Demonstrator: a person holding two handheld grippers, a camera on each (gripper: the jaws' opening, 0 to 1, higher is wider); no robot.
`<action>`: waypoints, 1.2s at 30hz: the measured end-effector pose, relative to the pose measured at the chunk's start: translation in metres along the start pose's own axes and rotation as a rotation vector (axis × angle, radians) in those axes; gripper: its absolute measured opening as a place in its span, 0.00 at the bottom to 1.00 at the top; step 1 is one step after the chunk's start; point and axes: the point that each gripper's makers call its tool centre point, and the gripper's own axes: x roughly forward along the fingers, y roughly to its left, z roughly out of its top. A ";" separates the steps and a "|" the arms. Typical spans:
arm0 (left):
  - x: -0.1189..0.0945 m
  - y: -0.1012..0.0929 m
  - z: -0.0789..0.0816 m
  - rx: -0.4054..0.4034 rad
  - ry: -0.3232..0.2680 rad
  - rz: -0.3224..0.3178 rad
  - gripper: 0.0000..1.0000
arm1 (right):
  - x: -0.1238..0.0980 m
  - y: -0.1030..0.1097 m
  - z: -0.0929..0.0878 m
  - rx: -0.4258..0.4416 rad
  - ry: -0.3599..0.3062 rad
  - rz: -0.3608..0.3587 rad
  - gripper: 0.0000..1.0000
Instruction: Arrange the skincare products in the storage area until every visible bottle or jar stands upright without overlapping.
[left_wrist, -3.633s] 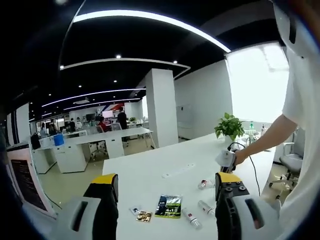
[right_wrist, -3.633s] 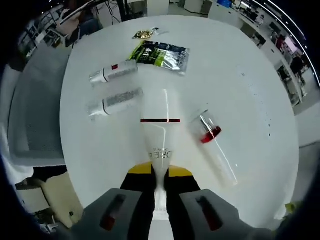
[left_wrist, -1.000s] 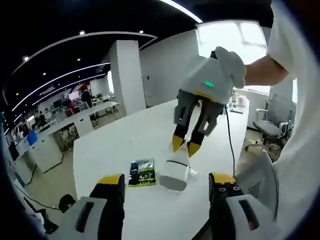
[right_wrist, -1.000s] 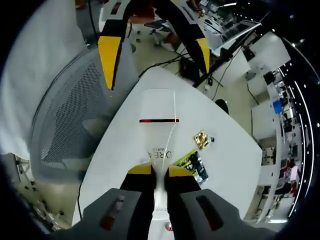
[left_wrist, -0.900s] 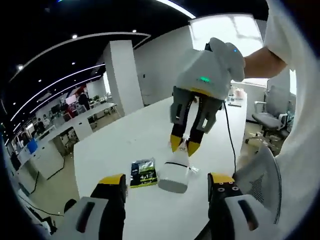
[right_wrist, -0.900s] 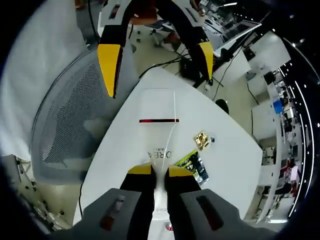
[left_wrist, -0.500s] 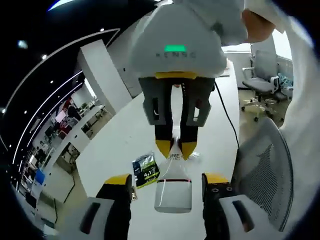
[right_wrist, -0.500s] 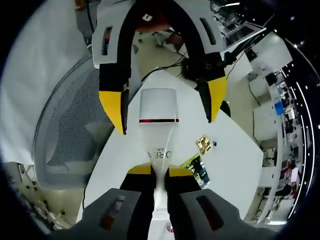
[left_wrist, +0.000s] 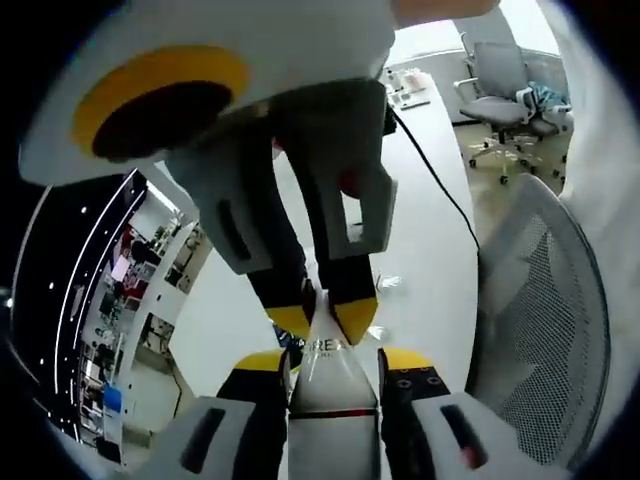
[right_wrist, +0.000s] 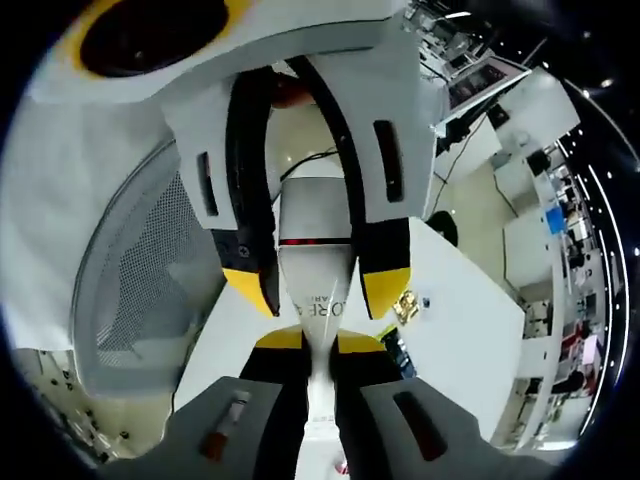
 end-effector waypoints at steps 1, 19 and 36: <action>-0.001 0.001 -0.001 -0.003 0.005 0.005 0.35 | -0.001 0.000 0.000 0.005 0.002 -0.003 0.05; 0.000 -0.006 0.002 -0.232 -0.064 -0.060 0.30 | 0.003 0.003 -0.002 -0.094 0.023 -0.028 0.05; -0.009 -0.010 0.004 -1.071 -0.250 -0.435 0.35 | -0.002 -0.002 -0.011 -0.368 0.071 -0.126 0.05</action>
